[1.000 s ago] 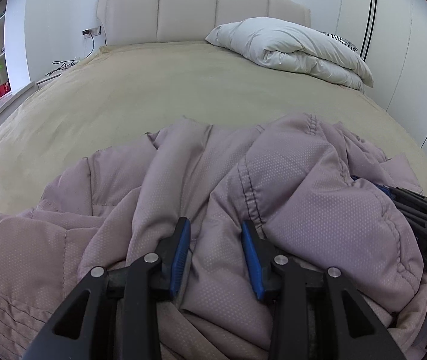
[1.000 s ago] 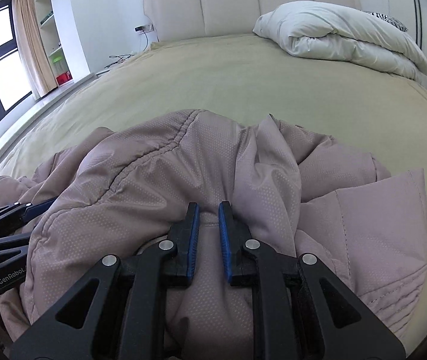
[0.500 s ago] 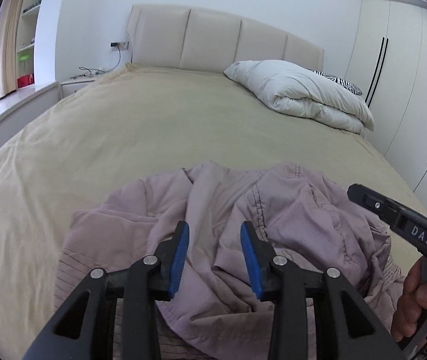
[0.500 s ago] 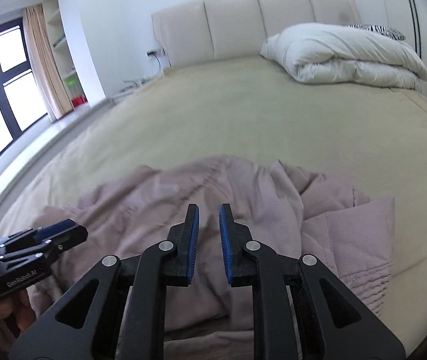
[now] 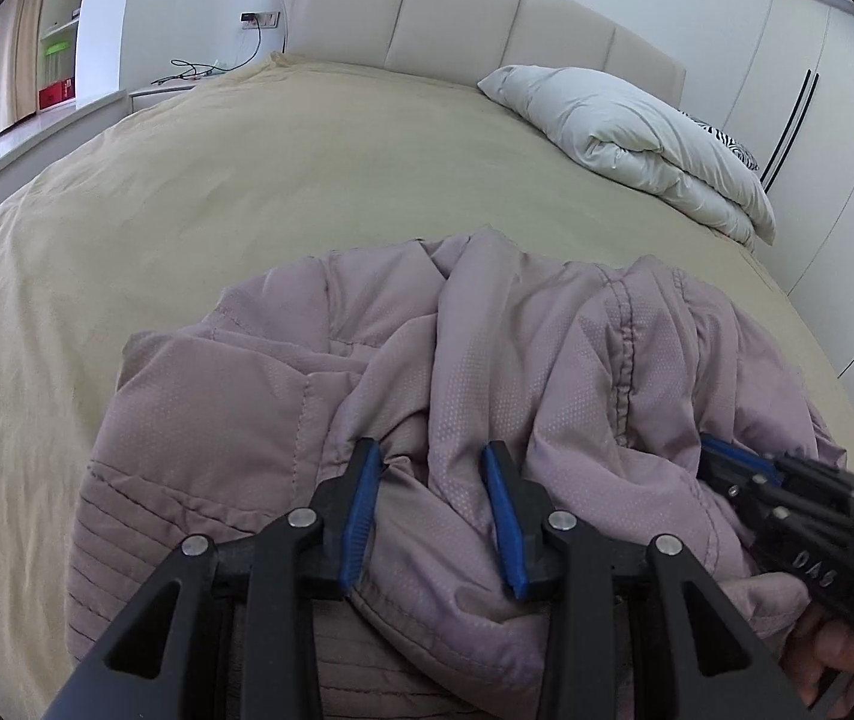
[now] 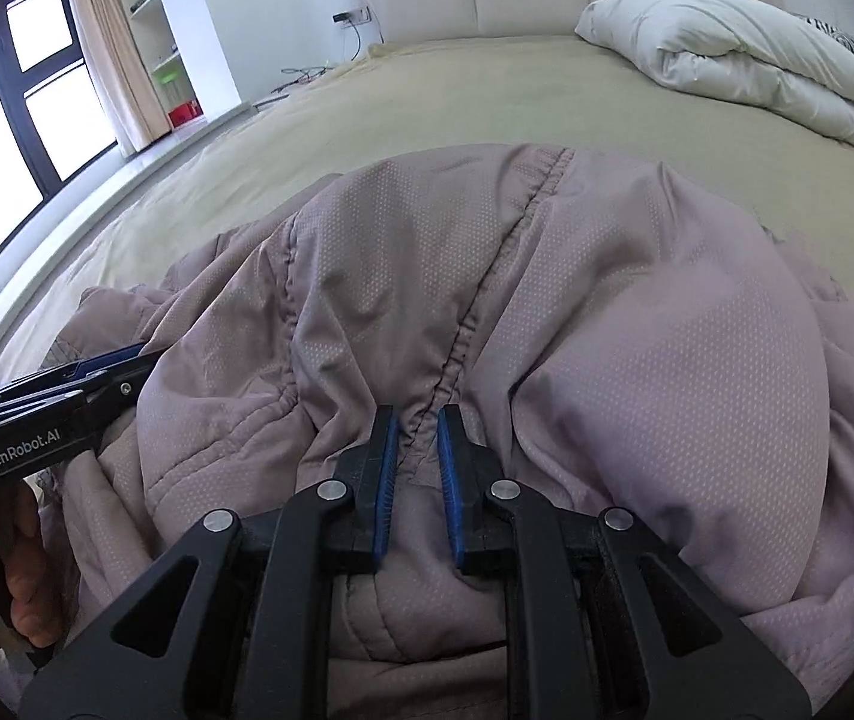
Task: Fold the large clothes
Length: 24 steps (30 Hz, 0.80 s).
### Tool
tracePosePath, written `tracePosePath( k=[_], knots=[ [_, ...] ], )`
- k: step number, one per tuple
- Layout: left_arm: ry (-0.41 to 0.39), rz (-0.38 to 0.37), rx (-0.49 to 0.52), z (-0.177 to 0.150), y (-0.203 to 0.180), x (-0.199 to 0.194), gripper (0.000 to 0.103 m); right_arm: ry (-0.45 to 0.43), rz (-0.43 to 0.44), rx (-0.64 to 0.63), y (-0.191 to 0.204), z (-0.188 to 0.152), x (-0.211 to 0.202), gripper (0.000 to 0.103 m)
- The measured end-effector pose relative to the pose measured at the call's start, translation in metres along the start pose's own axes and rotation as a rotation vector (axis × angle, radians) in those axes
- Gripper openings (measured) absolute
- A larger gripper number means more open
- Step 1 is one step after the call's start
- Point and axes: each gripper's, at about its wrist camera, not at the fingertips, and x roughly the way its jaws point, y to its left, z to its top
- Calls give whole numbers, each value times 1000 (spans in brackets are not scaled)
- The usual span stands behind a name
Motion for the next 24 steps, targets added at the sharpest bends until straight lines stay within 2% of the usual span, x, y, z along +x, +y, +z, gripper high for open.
tracePosePath(
  k=[2, 5, 6, 10, 13, 15, 19, 22, 24],
  knots=[
    [-17, -16, -5, -3, 3, -1, 40, 2, -2, -23, 5, 12, -13, 14],
    [-30, -19, -7, -7, 5, -1, 40, -159, 13, -13, 0, 40, -45, 14],
    [-33, -18, -5, -8, 5, -1, 40, -184, 7, 7, -5, 52, -48, 14],
    [-38, -31, -12, -10, 8, -1, 40, -118, 19, 50, -20, 91, -14, 14],
    [-37, -27, 1, -12, 7, 0, 40, 70, -8, 36, -20, 87, 44, 14],
    [-39, -25, 4, -12, 8, 0, 40, 31, -46, 0, -18, 77, 52, 14],
    [-41, -38, -5, -12, 10, -1, 40, 49, -47, -1, -17, 87, 34, 14],
    [-43, -34, -2, -12, 9, -1, 40, -108, -91, 17, -25, 86, -17, 14],
    [-45, -29, 1, -12, 8, -1, 40, -150, -115, 73, -43, 78, -37, 15]
  ],
)
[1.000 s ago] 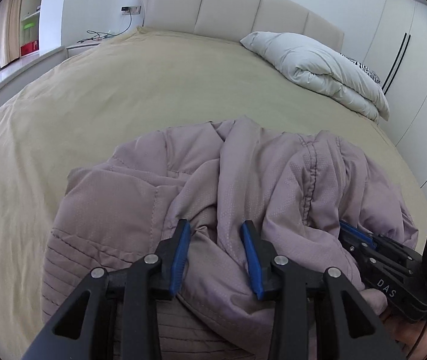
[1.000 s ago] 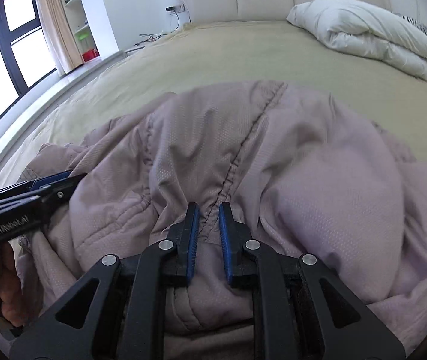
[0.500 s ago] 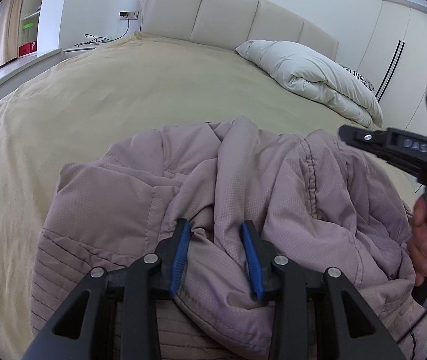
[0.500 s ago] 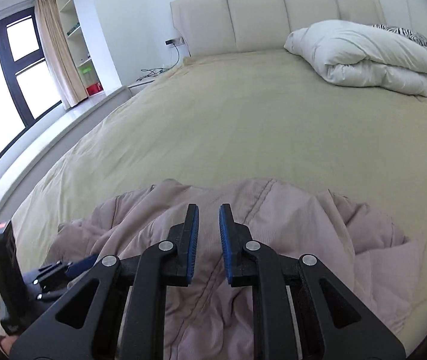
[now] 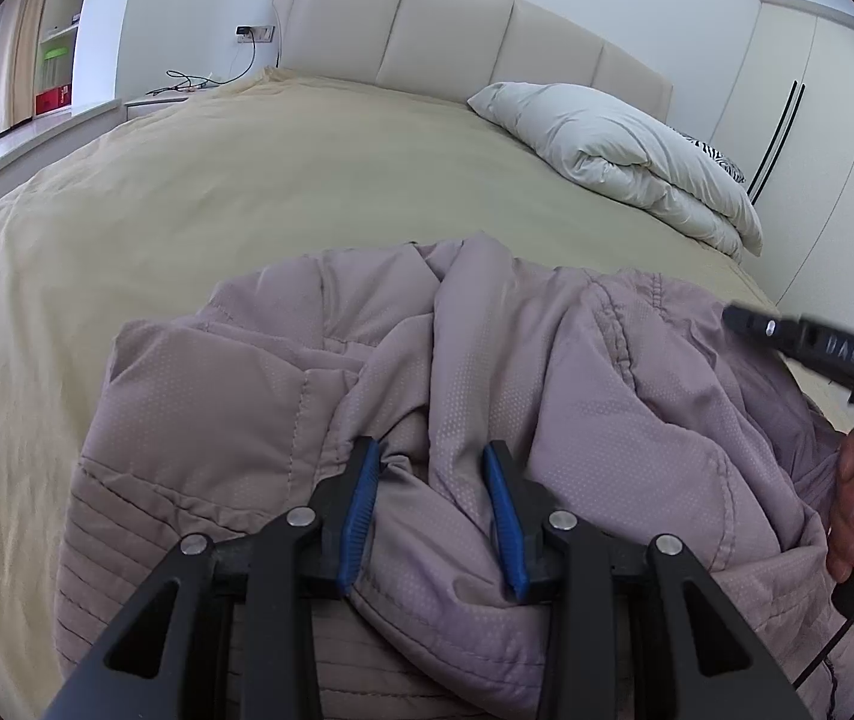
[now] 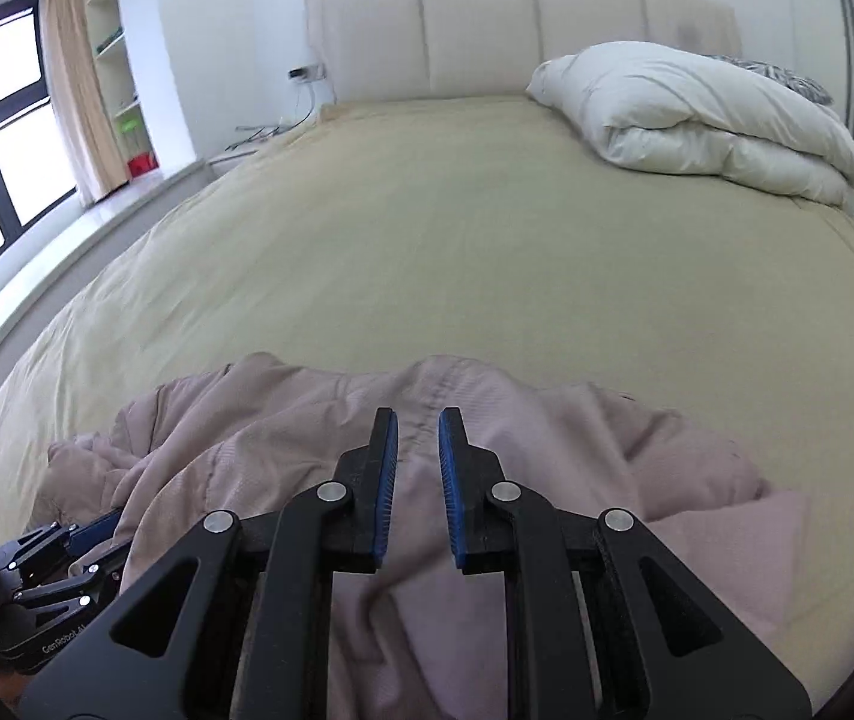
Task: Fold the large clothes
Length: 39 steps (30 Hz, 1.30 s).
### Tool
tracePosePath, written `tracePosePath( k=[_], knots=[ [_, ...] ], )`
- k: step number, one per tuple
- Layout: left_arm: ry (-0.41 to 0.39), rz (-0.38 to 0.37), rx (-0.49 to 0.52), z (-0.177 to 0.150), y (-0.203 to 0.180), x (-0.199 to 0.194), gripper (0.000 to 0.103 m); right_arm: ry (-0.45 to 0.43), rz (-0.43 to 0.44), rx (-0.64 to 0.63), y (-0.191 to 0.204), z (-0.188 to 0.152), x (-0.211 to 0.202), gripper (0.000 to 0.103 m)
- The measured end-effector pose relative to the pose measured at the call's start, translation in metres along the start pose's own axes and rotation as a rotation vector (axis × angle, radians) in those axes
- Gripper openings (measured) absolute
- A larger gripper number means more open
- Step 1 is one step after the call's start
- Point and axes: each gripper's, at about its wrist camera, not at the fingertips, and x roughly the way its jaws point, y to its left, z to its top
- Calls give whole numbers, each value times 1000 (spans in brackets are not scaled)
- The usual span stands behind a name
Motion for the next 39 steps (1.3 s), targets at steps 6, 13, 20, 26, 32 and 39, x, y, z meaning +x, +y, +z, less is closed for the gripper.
tracePosePath(
  k=[6, 13, 20, 26, 32, 39],
  knots=[
    [6, 0, 8, 2, -4, -1, 40, 101, 46, -41, -34, -42, 24, 15],
    [-69, -95, -92, 0, 4, -85, 60, -143, 137, 70, -35, -45, -76, 15],
    [-171, -78, -16, -39, -12, -190, 77, -143, 257, 33, -10, -106, -165, 15],
    [-124, -136, 6, -81, -29, -236, 78, -108, 277, 132, 7, -174, -207, 15],
    [-43, -162, 2, -133, -31, -259, 78, -74, 170, 139, 22, -239, -220, 95],
    [-54, -67, 39, -152, -1, -306, 78, 64, 170, 199, 13, -282, -236, 95]
  ],
)
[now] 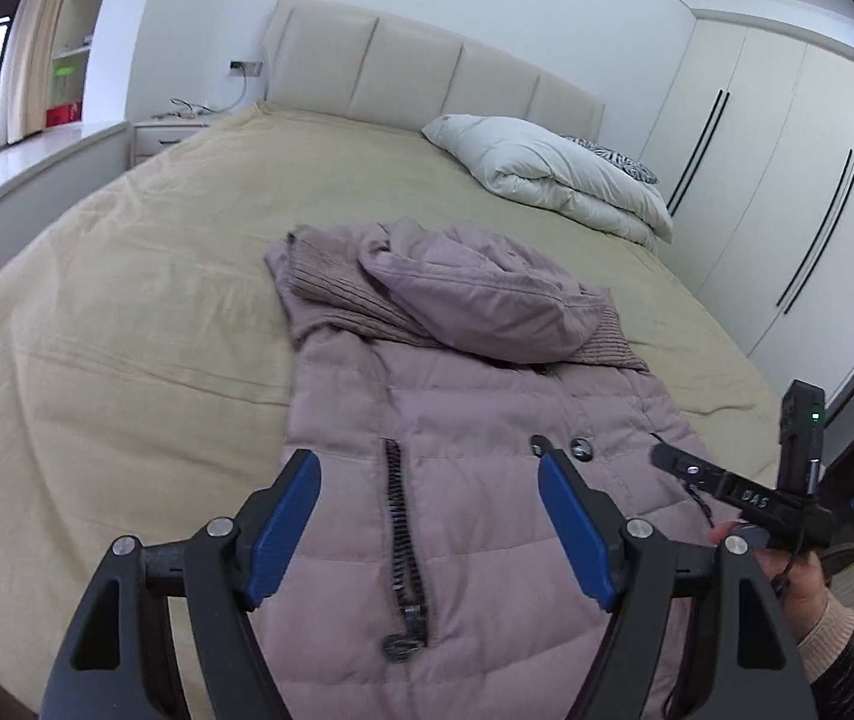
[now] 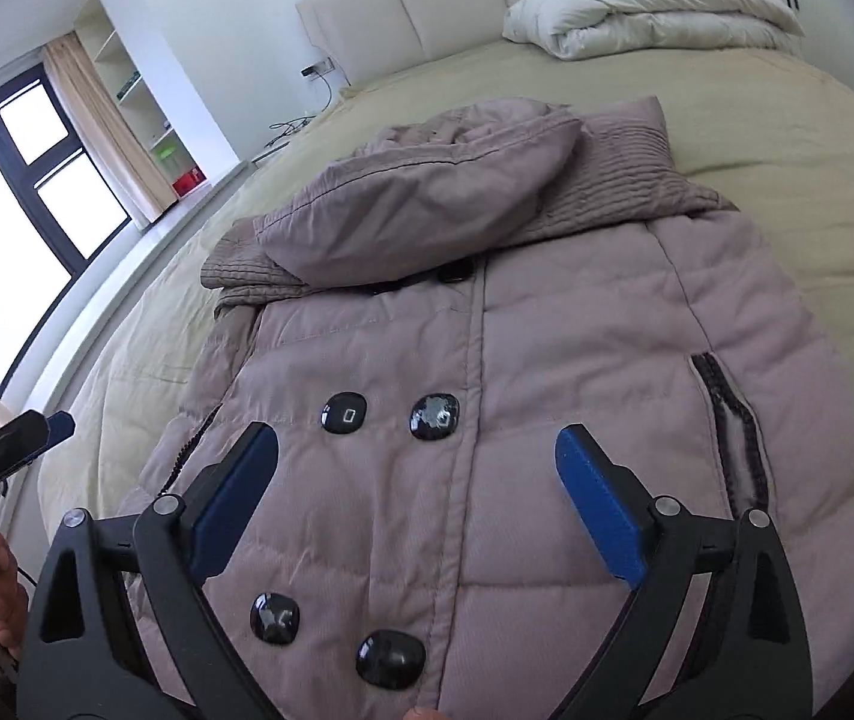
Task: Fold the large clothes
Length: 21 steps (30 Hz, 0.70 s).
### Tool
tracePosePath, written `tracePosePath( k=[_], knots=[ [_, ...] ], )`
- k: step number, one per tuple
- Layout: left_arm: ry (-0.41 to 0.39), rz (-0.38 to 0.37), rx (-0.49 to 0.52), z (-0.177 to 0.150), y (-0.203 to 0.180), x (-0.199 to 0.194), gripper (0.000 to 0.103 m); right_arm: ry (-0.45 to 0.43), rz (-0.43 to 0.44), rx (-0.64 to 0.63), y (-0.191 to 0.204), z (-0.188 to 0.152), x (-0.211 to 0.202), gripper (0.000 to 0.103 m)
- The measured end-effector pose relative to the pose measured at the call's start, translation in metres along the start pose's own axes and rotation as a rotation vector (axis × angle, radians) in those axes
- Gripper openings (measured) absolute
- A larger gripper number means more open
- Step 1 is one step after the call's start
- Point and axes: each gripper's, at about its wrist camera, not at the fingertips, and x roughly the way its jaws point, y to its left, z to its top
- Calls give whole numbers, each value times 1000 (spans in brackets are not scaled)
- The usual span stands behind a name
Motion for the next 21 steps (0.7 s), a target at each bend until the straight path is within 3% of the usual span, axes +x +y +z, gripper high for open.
tracePosePath(
  k=[2, 5, 10, 12, 15, 18, 21],
  knots=[
    [15, 42, 7, -1, 15, -16, 78, 5, -20, 21, -10, -1, -15, 95],
    [85, 44, -5, -18, 31, -29, 78, 24, -58, 40, -30, 1, -40, 95],
    [292, -11, -80, -88, 41, -24, 78, 25, -130, 51, -68, -6, -96, 95],
    [329, 15, -89, -107, 43, -22, 78, 36, -150, 86, -89, -14, -118, 95],
    [380, -19, -165, -127, 48, -20, 78, 48, -208, 135, -119, -30, -145, 95],
    [456, -42, -147, -142, 40, -10, 78, 61, -219, 179, -141, -49, -162, 95],
    [482, -29, -125, -146, 36, -5, 78, 95, -217, 217, -155, -66, -169, 95]
  ],
)
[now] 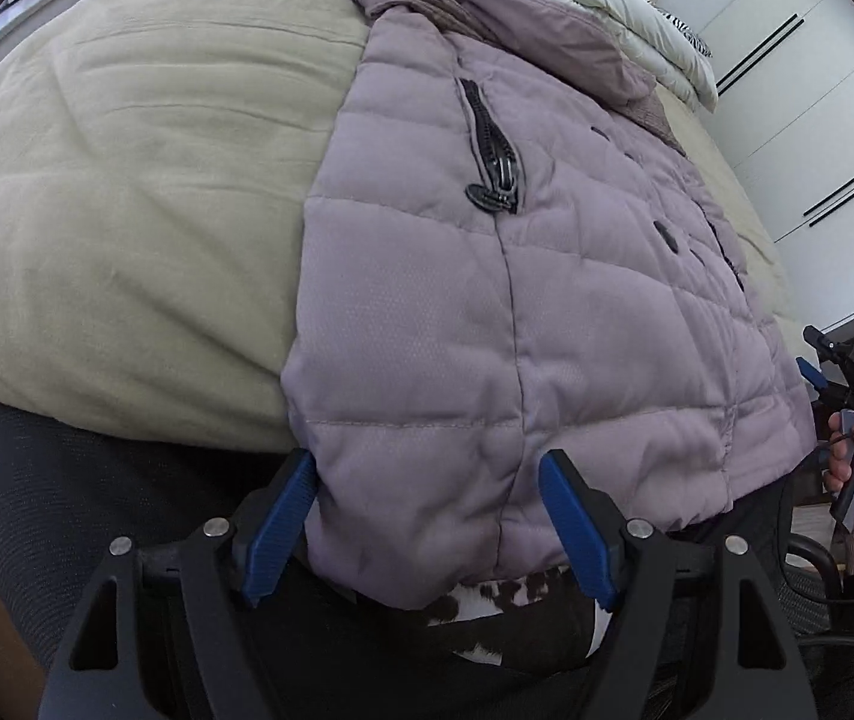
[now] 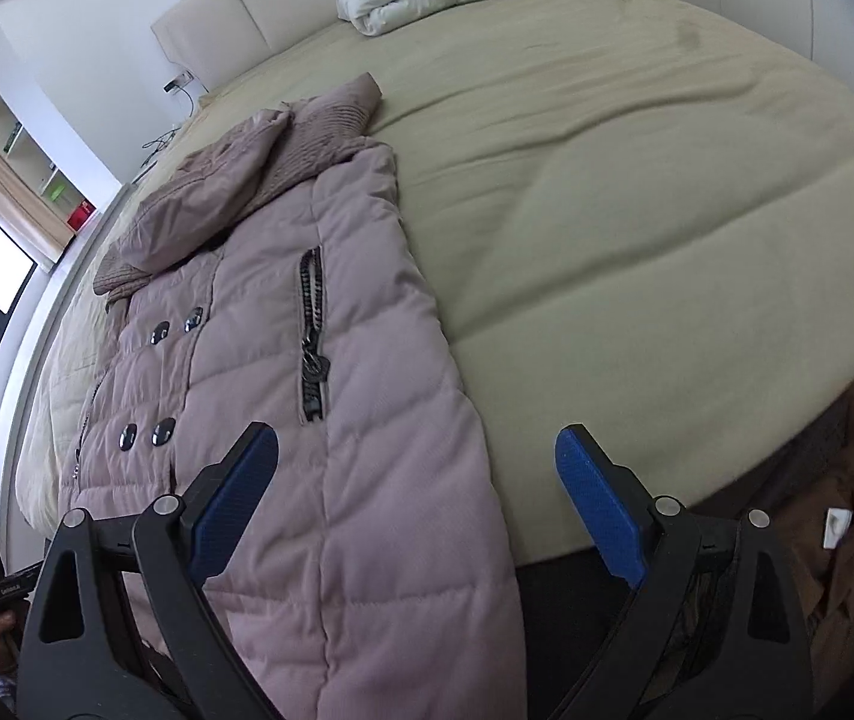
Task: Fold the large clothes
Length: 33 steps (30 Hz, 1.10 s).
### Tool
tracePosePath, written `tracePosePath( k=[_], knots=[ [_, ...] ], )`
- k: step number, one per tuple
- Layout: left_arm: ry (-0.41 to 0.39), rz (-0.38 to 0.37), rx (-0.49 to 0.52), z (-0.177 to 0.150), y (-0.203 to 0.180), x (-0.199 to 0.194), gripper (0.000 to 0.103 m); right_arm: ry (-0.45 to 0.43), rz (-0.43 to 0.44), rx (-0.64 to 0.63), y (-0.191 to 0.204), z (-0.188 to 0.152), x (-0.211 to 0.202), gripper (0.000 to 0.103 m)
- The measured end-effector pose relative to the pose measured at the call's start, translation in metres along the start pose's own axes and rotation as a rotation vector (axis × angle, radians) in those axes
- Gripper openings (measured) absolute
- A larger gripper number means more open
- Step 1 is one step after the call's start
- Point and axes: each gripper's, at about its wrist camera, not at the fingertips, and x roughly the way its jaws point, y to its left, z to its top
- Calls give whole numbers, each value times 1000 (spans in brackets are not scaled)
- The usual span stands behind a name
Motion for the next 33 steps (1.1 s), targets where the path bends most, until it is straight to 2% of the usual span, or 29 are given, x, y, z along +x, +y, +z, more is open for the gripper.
tracePosePath(
  k=[5, 8, 15, 17, 21, 24, 27, 29, 33],
  knots=[
    [-29, 19, -127, -1, 23, -10, 78, 42, 26, 8, -6, -14, -1, 95],
    [1, 19, -155, -1, 33, -5, 78, 49, 54, -28, -3, -15, -6, 95],
    [58, -67, -125, -2, 12, 17, 76, 105, 53, -29, -6, -20, 2, 94],
    [62, -82, -124, -1, 12, 18, 67, 128, 44, -18, -11, -24, 5, 93],
    [103, -133, -135, 2, 16, 24, 63, 155, 51, -3, -20, -29, 6, 91],
    [134, -167, -155, 5, 20, 28, 63, 171, 65, -6, -21, -31, 7, 86],
    [155, -187, -169, 6, 23, 30, 66, 181, 79, -36, -19, -33, 4, 73],
    [169, -189, -156, 6, 21, 32, 69, 193, 89, -52, -17, -34, 2, 61],
    [173, -168, -128, 6, 14, 36, 69, 227, 100, -61, -18, -35, 1, 59]
  ],
)
